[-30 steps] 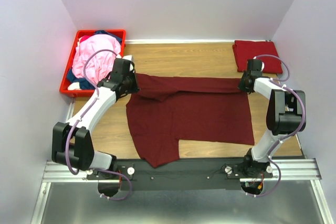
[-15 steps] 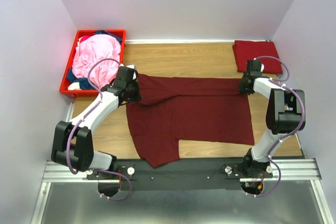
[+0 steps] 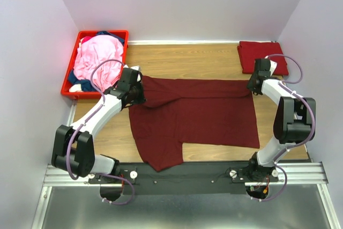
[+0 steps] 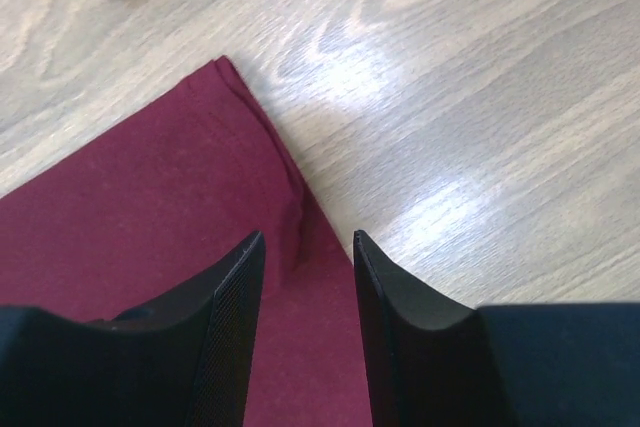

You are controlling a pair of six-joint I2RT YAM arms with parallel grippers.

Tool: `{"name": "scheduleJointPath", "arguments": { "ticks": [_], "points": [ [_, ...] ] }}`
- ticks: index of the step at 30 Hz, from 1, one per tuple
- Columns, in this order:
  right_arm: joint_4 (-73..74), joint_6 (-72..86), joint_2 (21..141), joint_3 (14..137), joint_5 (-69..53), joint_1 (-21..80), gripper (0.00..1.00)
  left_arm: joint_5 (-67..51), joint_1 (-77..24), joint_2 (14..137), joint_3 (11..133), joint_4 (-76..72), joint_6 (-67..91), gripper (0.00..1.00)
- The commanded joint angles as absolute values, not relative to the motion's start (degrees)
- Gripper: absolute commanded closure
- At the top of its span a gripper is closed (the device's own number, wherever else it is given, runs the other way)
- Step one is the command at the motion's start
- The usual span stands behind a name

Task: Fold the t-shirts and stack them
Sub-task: Fold the tshirt

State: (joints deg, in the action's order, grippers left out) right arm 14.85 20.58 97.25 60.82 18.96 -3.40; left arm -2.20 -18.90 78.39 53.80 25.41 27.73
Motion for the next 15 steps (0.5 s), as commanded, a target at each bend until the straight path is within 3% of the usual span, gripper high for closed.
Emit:
{"name": "scheduleJointPath", "arguments": {
  "ticks": [1, 15],
  "points": [
    [16.53, 21.27, 96.41, 62.84, 15.75, -3.69, 0.52, -2.81, -19.34, 76.55, 54.05, 24.70, 27.95, 1.00],
    [12.39, 24.96, 102.74, 60.82, 5.28, -5.89, 0.63, -1.14, -19.34, 76.55, 56.34, 25.93, 26.98, 1.00]
  ]
}}
